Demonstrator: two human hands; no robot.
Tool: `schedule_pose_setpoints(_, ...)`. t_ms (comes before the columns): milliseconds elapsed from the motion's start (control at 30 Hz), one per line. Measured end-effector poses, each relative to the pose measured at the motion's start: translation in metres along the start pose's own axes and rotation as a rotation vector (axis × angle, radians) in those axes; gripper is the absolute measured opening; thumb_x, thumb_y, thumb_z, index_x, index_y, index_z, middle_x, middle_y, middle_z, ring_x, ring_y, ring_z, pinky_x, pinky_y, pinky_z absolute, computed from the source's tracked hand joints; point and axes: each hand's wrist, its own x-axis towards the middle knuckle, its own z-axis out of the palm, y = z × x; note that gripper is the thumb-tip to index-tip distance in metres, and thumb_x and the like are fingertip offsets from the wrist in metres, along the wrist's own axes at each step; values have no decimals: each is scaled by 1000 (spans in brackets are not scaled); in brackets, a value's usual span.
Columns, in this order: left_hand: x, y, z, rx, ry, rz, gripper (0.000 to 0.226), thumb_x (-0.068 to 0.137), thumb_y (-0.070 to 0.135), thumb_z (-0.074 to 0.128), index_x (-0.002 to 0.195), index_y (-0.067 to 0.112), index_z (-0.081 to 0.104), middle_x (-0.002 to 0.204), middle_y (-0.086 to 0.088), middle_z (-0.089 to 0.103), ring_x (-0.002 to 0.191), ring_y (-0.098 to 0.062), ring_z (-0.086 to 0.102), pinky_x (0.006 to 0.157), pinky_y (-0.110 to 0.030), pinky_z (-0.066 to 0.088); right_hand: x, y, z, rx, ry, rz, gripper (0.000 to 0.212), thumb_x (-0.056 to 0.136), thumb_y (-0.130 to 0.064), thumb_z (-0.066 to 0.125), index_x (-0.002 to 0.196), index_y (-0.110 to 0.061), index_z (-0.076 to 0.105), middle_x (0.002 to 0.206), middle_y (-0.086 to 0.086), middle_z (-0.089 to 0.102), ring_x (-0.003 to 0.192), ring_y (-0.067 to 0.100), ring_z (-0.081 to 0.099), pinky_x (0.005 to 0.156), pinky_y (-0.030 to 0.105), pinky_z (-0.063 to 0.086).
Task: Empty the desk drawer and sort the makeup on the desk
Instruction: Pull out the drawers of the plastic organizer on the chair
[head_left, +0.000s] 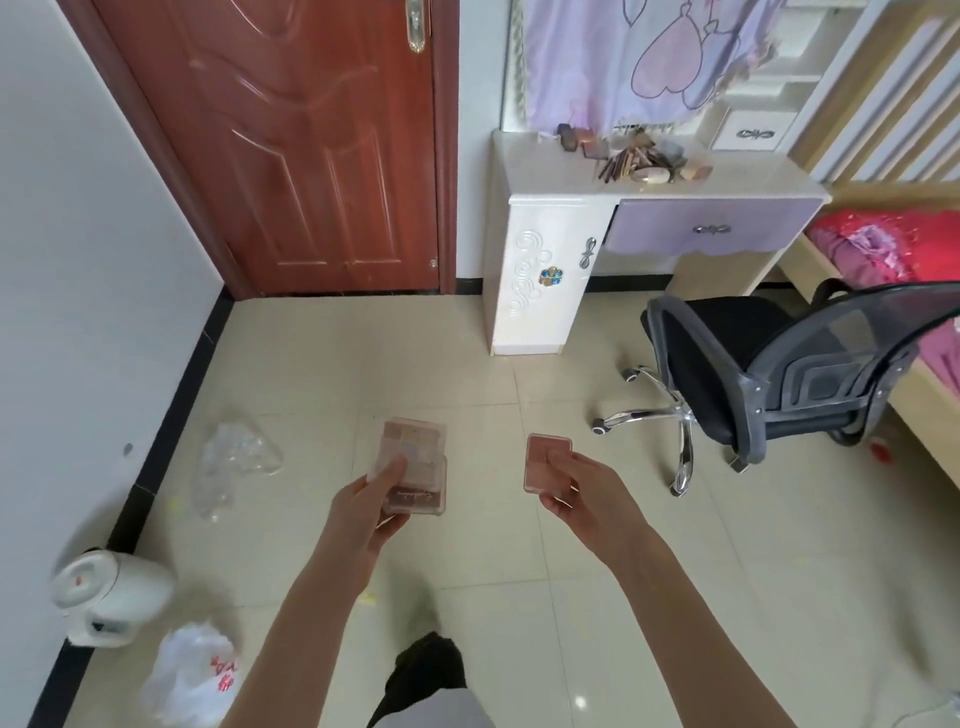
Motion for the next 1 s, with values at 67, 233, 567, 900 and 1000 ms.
schedule_pose_setpoints(67, 34, 14, 24, 22, -28, -13, 19, 88, 22, 60, 98, 7, 62, 87, -7, 66, 84, -19, 61, 74, -27, 47, 30, -21, -1, 24, 25, 2, 12, 94, -7, 51, 90, -6, 63, 80, 7, 61, 71, 17, 54, 65, 26, 45)
schedule_pose_setpoints(233, 134, 58, 85, 46, -77, -37, 16, 89, 22, 58, 96, 9, 62, 85, -5, 65, 82, -18, 60, 74, -27, 46, 121, -86, 3, 62, 66, -11, 14, 94, -7, 50, 86, -9, 62, 78, 5, 60, 70, 16, 54, 65, 26, 44)
schedule_pose_setpoints(567, 312, 198, 214, 105, -122, 3, 17, 89, 21, 59, 98, 7, 61, 88, -7, 64, 80, -19, 58, 75, -27, 46, 290, -250, 30, 77, 130, -90, 14, 94, -8, 51, 89, -10, 64, 77, 2, 61, 66, 12, 53, 58, 23, 43)
schedule_pose_setpoints(900, 442, 240, 305, 183, -122, -68, 16, 89, 22, 60, 94, 8, 63, 93, -8, 66, 89, -20, 59, 80, -28, 45, 433, -350, 10, 94, 153, -56, 18, 93, -2, 48, 84, -9, 63, 77, 6, 60, 69, 16, 54, 61, 26, 42)
schedule_pose_setpoints(1000, 486, 254, 352, 175, -103, -61, 15, 88, 21, 60, 93, 8, 64, 90, -7, 66, 85, -18, 59, 79, -27, 45, 484, -391, -5, 110, 155, -51, 18, 92, -2, 48, 85, -10, 62, 77, 5, 60, 68, 15, 54, 63, 26, 43)
